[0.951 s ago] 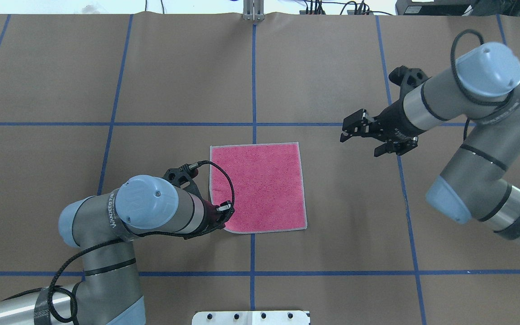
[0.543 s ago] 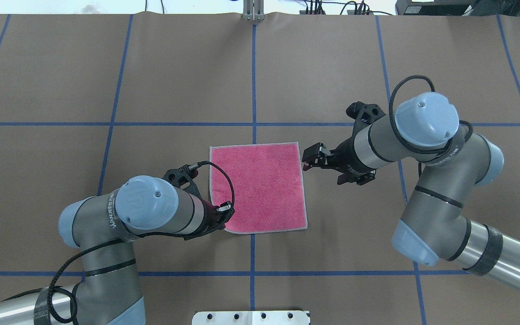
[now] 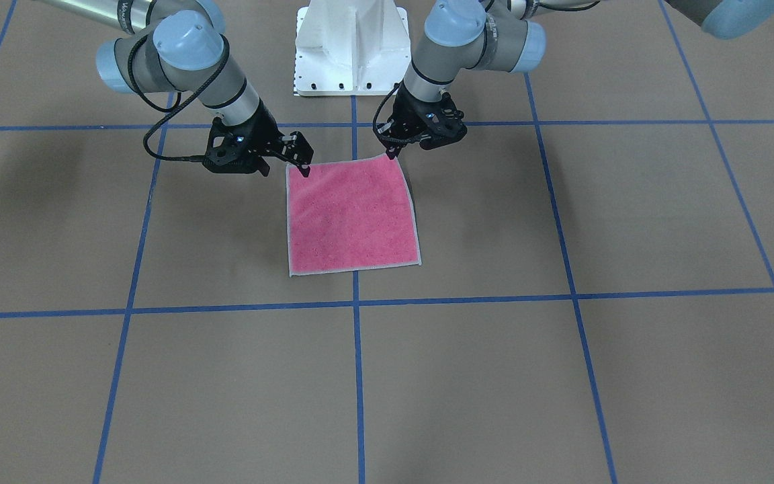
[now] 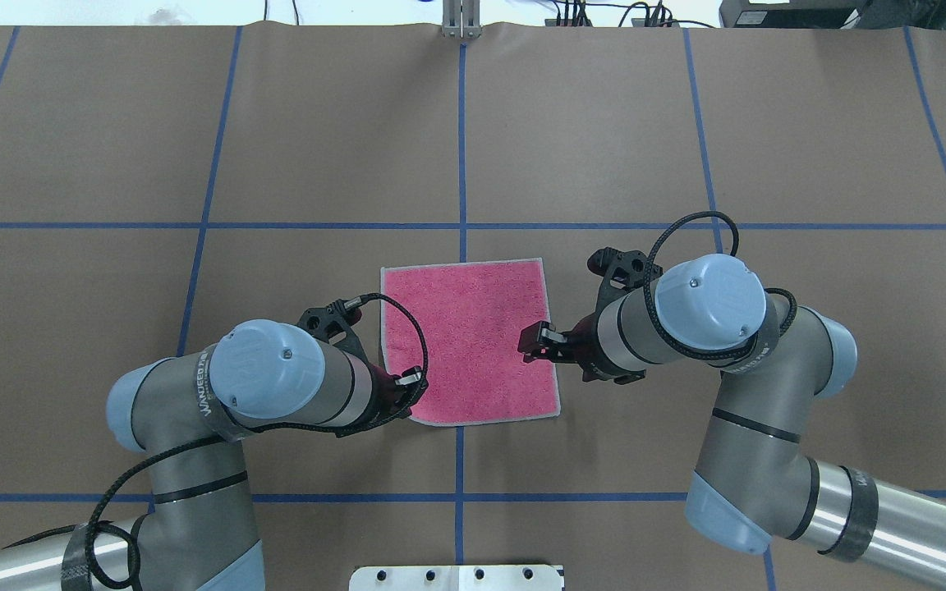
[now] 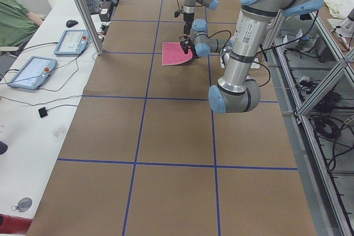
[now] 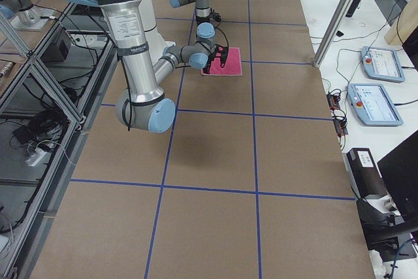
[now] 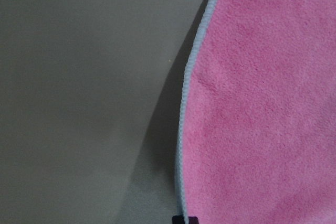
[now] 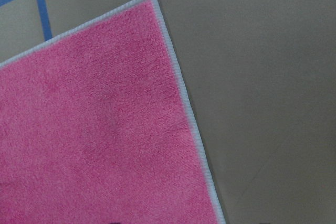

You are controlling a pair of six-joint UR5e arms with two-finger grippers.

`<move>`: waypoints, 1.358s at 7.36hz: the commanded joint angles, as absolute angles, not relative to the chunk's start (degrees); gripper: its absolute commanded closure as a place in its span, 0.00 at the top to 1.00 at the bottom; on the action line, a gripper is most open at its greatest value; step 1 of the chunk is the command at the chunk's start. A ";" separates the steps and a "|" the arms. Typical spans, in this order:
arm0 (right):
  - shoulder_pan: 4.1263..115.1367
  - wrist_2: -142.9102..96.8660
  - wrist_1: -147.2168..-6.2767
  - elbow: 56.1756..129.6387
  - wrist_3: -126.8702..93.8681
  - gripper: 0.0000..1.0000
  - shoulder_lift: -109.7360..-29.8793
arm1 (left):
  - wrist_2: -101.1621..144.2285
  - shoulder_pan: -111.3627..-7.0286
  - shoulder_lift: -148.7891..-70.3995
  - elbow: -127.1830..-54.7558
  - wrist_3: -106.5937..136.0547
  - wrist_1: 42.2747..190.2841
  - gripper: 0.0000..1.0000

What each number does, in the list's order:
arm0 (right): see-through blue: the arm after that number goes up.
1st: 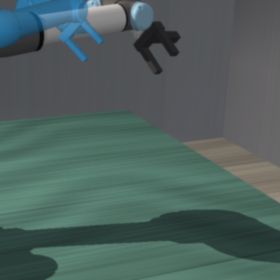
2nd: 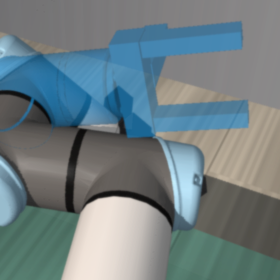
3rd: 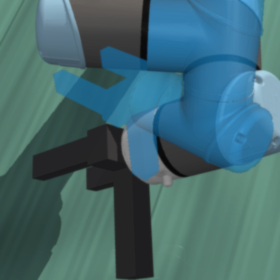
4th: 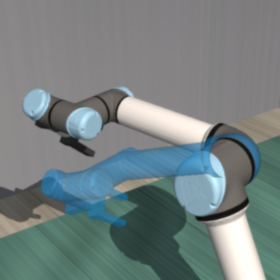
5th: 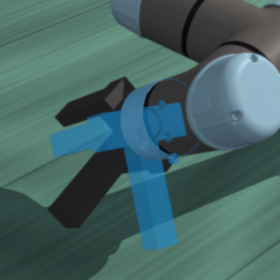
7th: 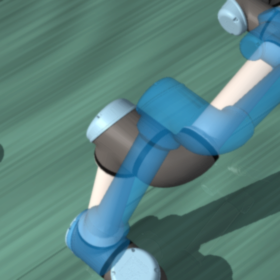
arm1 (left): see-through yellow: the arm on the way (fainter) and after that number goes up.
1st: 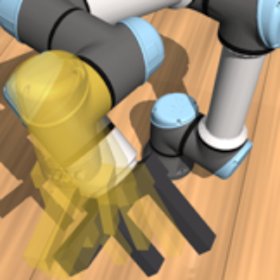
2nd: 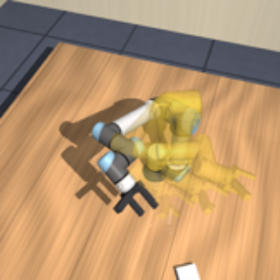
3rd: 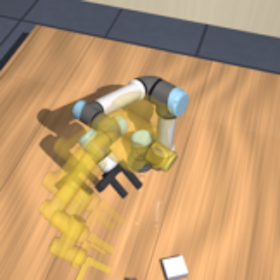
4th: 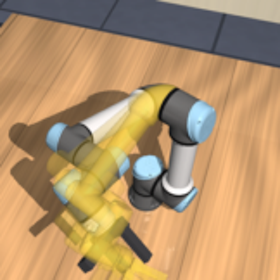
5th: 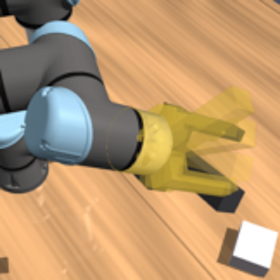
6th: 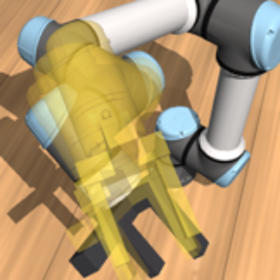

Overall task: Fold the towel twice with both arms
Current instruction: 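Lower the right gripper onto the towel edge nearest it and pinch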

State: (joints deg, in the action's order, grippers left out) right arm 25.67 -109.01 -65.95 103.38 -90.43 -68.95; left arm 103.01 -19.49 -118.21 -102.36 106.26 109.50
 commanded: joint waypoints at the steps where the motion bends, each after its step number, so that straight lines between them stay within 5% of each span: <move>1: 24.44 -108.99 -67.49 103.18 -90.79 0.76 -68.99 | 103.01 -19.42 -118.30 -102.39 106.43 109.51 0.00; 6: 22.76 -108.90 -67.59 102.22 -90.79 0.75 -69.43 | 103.01 -19.42 -118.30 -102.39 106.44 109.51 0.00; 8: 22.76 -109.07 -67.59 101.95 -90.79 0.52 -69.26 | 103.01 -19.42 -118.30 -102.39 106.44 109.51 0.00; 10: 22.76 -109.07 -67.59 101.69 -90.79 0.42 -69.17 | 103.01 -19.51 -118.30 -102.39 106.44 109.51 0.00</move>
